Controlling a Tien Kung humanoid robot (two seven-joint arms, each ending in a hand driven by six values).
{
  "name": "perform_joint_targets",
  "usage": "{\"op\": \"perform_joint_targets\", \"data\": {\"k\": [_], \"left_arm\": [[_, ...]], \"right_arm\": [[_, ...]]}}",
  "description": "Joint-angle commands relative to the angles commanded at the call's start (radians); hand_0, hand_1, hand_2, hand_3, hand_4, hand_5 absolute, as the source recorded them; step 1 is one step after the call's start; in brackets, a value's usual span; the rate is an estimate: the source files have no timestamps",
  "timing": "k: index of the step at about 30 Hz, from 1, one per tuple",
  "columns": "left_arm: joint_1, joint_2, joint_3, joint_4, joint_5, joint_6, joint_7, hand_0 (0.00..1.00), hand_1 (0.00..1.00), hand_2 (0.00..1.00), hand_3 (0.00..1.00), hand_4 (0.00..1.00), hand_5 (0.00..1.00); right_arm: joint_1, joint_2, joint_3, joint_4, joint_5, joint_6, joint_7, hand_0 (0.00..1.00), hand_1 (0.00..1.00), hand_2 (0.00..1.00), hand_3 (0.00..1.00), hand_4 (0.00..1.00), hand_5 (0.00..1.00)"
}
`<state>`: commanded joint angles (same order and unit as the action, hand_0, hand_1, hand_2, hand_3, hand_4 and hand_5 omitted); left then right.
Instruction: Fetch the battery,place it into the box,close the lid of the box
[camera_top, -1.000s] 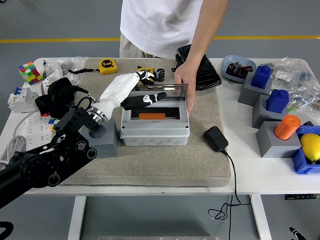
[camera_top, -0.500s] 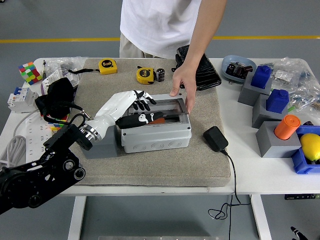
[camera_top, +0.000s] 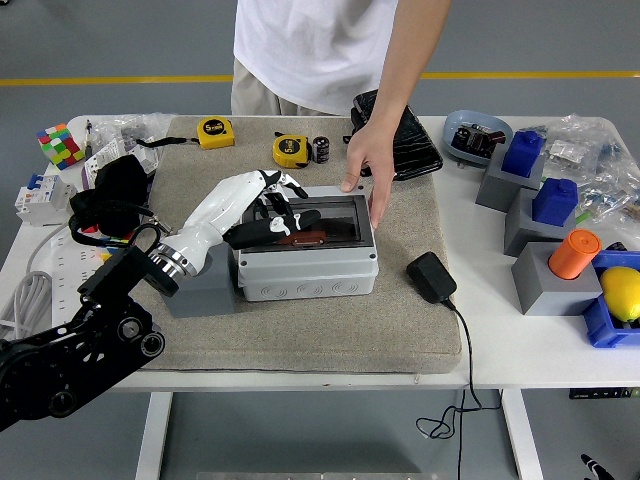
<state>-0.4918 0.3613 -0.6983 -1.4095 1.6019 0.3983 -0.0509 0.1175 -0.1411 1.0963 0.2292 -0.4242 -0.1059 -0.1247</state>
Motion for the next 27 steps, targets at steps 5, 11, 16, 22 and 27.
{"op": "perform_joint_targets", "data": {"k": [5, 11, 16, 22, 27], "left_arm": [[0.012, -0.011, -0.096, -0.014, -0.017, 0.043, -0.067, 0.320, 0.473, 0.489, 0.590, 0.998, 0.997], [0.019, -0.033, -0.197, 0.014, -0.027, 0.064, -0.106, 0.409, 0.569, 0.556, 0.613, 0.998, 0.990], [0.032, -0.056, -0.306, 0.052, -0.056, 0.041, -0.100, 0.500, 0.632, 0.616, 0.647, 0.998, 0.988], [0.061, -0.075, -0.418, 0.065, -0.120, 0.008, -0.112, 0.552, 0.665, 0.658, 0.670, 0.998, 0.986], [0.083, -0.089, -0.490, 0.062, -0.150, -0.009, -0.139, 0.590, 0.693, 0.689, 0.688, 0.998, 0.970]], "right_arm": [[0.001, 0.001, 0.003, 0.000, -0.002, -0.001, 0.000, 0.659, 0.663, 0.671, 0.550, 0.953, 0.448], [0.001, 0.001, 0.001, 0.000, -0.001, -0.001, 0.000, 0.659, 0.665, 0.671, 0.551, 0.954, 0.446], [0.001, 0.002, 0.001, -0.001, -0.001, -0.002, -0.001, 0.659, 0.664, 0.671, 0.550, 0.953, 0.447], [0.003, 0.000, 0.001, -0.004, -0.001, -0.003, -0.005, 0.659, 0.664, 0.671, 0.550, 0.953, 0.448], [0.005, -0.002, 0.005, -0.009, 0.000, -0.002, -0.008, 0.658, 0.664, 0.671, 0.550, 0.954, 0.448]]}}
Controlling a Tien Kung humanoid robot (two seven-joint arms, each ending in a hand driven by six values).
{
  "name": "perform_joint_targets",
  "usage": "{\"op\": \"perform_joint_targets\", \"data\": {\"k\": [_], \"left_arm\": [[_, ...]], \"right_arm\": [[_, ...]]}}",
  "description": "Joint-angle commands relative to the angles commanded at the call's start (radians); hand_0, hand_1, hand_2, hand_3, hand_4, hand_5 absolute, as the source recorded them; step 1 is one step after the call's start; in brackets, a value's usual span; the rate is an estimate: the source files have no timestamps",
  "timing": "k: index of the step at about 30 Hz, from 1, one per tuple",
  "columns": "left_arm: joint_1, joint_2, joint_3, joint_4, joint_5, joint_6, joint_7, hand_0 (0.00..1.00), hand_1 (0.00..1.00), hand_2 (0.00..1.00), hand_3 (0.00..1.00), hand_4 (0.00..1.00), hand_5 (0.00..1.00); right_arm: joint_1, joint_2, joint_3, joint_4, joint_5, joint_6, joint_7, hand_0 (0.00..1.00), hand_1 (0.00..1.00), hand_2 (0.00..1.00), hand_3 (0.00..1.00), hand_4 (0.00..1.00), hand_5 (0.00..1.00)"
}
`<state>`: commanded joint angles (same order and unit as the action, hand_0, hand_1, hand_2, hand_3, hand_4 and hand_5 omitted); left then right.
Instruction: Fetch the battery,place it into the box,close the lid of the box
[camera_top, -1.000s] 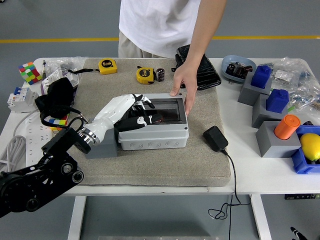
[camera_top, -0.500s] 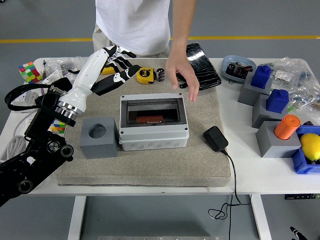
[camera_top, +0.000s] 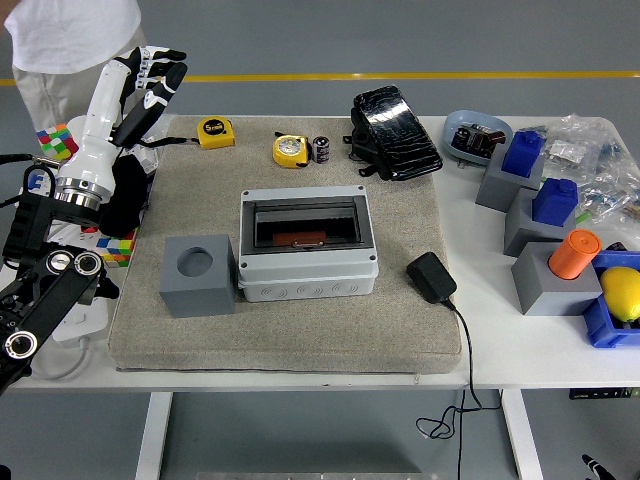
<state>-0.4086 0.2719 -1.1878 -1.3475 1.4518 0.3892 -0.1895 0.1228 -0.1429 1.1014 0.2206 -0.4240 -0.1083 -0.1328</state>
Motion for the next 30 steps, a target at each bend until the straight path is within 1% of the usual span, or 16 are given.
{"op": "perform_joint_targets", "data": {"k": [6, 13, 17, 18, 21, 22, 24, 25, 27, 30], "left_arm": [[0.031, -0.011, -0.061, -0.015, -0.011, -0.015, -0.005, 0.583, 0.686, 0.683, 0.689, 0.998, 0.959], [0.064, -0.019, -0.120, -0.031, -0.002, -0.013, -0.004, 0.584, 0.687, 0.679, 0.686, 0.998, 0.950], [0.074, -0.021, -0.144, -0.034, -0.004, -0.014, -0.005, 0.583, 0.687, 0.678, 0.686, 0.998, 0.950], [0.075, -0.020, -0.148, -0.035, -0.005, -0.016, -0.006, 0.583, 0.687, 0.678, 0.686, 0.998, 0.950], [0.057, -0.014, -0.149, -0.028, -0.011, -0.017, -0.019, 0.583, 0.687, 0.678, 0.686, 0.998, 0.950], [0.054, -0.009, -0.144, -0.026, -0.010, -0.017, -0.020, 0.583, 0.687, 0.678, 0.686, 0.998, 0.950], [0.052, 0.012, -0.123, -0.026, -0.007, -0.018, -0.021, 0.582, 0.683, 0.676, 0.686, 0.998, 0.948], [0.056, 0.016, -0.119, -0.027, -0.008, -0.018, -0.022, 0.582, 0.683, 0.676, 0.686, 0.998, 0.948], [0.070, 0.015, -0.122, -0.032, -0.010, -0.019, -0.021, 0.582, 0.683, 0.676, 0.686, 0.998, 0.948], [0.089, 0.007, -0.131, -0.040, -0.009, -0.023, -0.018, 0.583, 0.684, 0.676, 0.685, 0.998, 0.938]], "right_arm": [[0.003, -0.002, 0.001, -0.007, 0.004, 0.007, -0.002, 0.658, 0.663, 0.671, 0.550, 0.954, 0.450], [0.008, -0.006, 0.004, -0.007, 0.004, 0.010, 0.001, 0.660, 0.665, 0.671, 0.549, 0.953, 0.450], [0.009, -0.006, 0.004, -0.008, 0.003, 0.011, 0.000, 0.659, 0.664, 0.670, 0.550, 0.954, 0.450], [0.010, -0.007, 0.004, -0.008, 0.003, 0.011, 0.000, 0.659, 0.664, 0.670, 0.550, 0.954, 0.450], [0.034, -0.005, -0.009, -0.010, 0.014, 0.015, -0.002, 0.659, 0.664, 0.670, 0.550, 0.954, 0.450], [0.038, -0.005, -0.015, -0.009, 0.016, 0.016, -0.002, 0.659, 0.664, 0.670, 0.550, 0.954, 0.450], [0.039, -0.008, -0.018, -0.007, 0.015, 0.013, -0.004, 0.659, 0.664, 0.671, 0.550, 0.954, 0.450], [0.038, -0.010, -0.017, -0.008, 0.014, 0.013, -0.005, 0.659, 0.664, 0.671, 0.550, 0.954, 0.450], [0.032, -0.015, -0.019, -0.007, 0.012, 0.011, -0.006, 0.659, 0.664, 0.671, 0.550, 0.954, 0.450], [0.024, -0.016, -0.017, -0.009, 0.009, 0.010, -0.007, 0.659, 0.664, 0.671, 0.550, 0.954, 0.451]]}}
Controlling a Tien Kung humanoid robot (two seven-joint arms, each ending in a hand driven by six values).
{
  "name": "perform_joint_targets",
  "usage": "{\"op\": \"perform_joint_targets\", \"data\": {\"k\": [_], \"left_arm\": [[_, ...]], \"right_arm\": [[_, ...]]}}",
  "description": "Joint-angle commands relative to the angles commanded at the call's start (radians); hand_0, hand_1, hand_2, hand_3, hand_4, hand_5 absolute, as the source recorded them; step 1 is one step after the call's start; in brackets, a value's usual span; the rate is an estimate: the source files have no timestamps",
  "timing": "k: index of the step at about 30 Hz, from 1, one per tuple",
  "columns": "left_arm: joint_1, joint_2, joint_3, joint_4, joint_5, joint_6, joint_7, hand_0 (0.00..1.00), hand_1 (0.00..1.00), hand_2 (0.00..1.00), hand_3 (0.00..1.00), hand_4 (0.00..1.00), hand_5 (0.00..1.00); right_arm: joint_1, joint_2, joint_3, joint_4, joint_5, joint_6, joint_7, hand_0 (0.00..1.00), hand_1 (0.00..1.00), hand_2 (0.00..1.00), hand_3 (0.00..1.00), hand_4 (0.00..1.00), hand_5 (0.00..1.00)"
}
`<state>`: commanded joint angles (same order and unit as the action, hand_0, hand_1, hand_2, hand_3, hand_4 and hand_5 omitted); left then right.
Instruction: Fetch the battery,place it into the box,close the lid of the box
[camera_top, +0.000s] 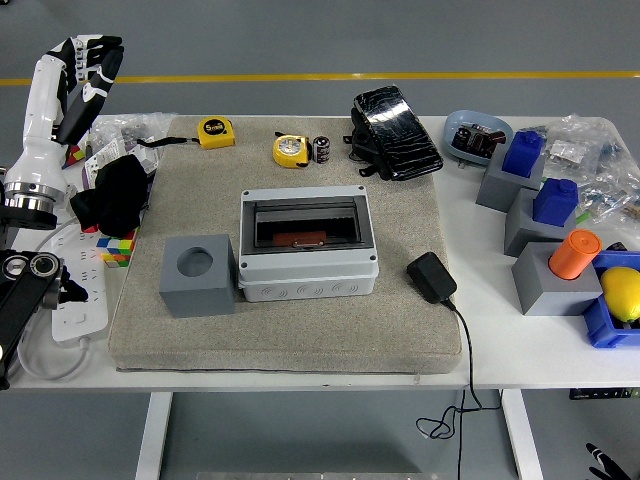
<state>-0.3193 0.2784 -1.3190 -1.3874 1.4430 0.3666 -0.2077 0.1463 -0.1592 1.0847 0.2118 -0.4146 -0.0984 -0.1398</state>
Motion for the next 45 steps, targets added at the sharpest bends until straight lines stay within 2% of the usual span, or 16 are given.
{"op": "perform_joint_targets", "data": {"k": [10, 11, 22, 23, 40, 41, 45], "left_arm": [[0.019, -0.004, -0.007, -0.030, 0.007, -0.017, 0.022, 0.580, 0.681, 0.675, 0.684, 0.998, 0.931], [0.020, -0.005, -0.007, -0.031, 0.006, -0.017, 0.021, 0.567, 0.673, 0.663, 0.679, 0.998, 0.862], [0.038, -0.011, -0.016, -0.034, 0.006, -0.015, 0.020, 0.565, 0.670, 0.656, 0.675, 0.998, 0.868], [0.039, -0.011, -0.016, -0.034, 0.006, -0.015, 0.021, 0.558, 0.656, 0.604, 0.674, 0.998, 0.870], [0.042, -0.017, -0.019, -0.053, 0.003, -0.016, 0.023, 0.552, 0.653, 0.601, 0.675, 0.998, 0.863], [0.041, -0.018, -0.019, -0.053, 0.003, -0.016, 0.023, 0.549, 0.654, 0.600, 0.672, 0.998, 0.820], [0.040, -0.018, -0.018, -0.054, 0.005, -0.018, 0.027, 0.549, 0.654, 0.600, 0.672, 0.998, 0.820]], "right_arm": [[-0.004, 0.005, 0.014, 0.003, -0.011, -0.001, 0.002, 0.660, 0.665, 0.671, 0.550, 0.954, 0.451], [-0.004, 0.004, 0.016, 0.003, -0.011, -0.001, 0.001, 0.660, 0.665, 0.671, 0.550, 0.954, 0.452], [-0.008, 0.007, 0.030, 0.000, -0.015, 0.003, 0.000, 0.660, 0.665, 0.671, 0.551, 0.954, 0.455], [-0.008, 0.007, 0.030, 0.000, -0.015, 0.003, 0.000, 0.659, 0.665, 0.671, 0.552, 0.956, 0.455], [-0.004, 0.004, 0.037, 0.001, -0.018, -0.001, -0.001, 0.659, 0.665, 0.671, 0.552, 0.955, 0.460], [-0.004, 0.004, 0.037, 0.001, -0.018, -0.001, -0.001, 0.660, 0.665, 0.671, 0.551, 0.955, 0.462], [-0.005, 0.004, 0.038, 0.000, -0.019, 0.000, -0.001, 0.660, 0.665, 0.671, 0.551, 0.955, 0.462]]}}
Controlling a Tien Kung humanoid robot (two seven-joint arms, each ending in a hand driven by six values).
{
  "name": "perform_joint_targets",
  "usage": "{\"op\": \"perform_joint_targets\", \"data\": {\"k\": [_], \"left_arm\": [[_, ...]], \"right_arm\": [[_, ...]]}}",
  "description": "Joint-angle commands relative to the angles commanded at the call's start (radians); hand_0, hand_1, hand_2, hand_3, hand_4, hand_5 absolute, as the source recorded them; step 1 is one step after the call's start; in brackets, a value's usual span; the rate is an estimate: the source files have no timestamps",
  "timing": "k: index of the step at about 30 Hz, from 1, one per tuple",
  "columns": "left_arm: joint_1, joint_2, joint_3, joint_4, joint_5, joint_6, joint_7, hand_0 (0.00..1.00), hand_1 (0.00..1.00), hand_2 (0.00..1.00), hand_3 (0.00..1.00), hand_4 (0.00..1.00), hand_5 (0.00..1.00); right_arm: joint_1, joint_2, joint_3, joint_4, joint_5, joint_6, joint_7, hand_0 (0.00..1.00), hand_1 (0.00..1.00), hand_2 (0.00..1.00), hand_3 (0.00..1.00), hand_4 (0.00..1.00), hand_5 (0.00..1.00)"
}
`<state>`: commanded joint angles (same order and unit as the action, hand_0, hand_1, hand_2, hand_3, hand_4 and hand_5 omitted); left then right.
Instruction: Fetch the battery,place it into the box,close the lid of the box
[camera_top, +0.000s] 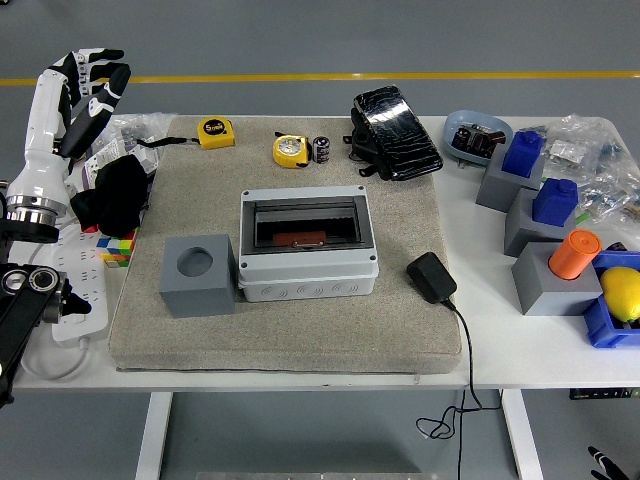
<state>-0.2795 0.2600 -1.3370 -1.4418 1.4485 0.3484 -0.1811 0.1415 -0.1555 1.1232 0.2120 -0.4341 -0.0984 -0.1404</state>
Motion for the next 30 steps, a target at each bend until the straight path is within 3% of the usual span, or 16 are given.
{"op": "perform_joint_targets", "data": {"k": [30], "left_arm": [[-0.005, -0.005, 0.016, 0.005, 0.000, -0.010, 0.011, 0.545, 0.646, 0.599, 0.672, 0.998, 0.814]], "right_arm": [[-0.007, 0.001, 0.010, 0.000, -0.005, 0.004, 0.002, 0.661, 0.666, 0.672, 0.553, 0.957, 0.472]]}}
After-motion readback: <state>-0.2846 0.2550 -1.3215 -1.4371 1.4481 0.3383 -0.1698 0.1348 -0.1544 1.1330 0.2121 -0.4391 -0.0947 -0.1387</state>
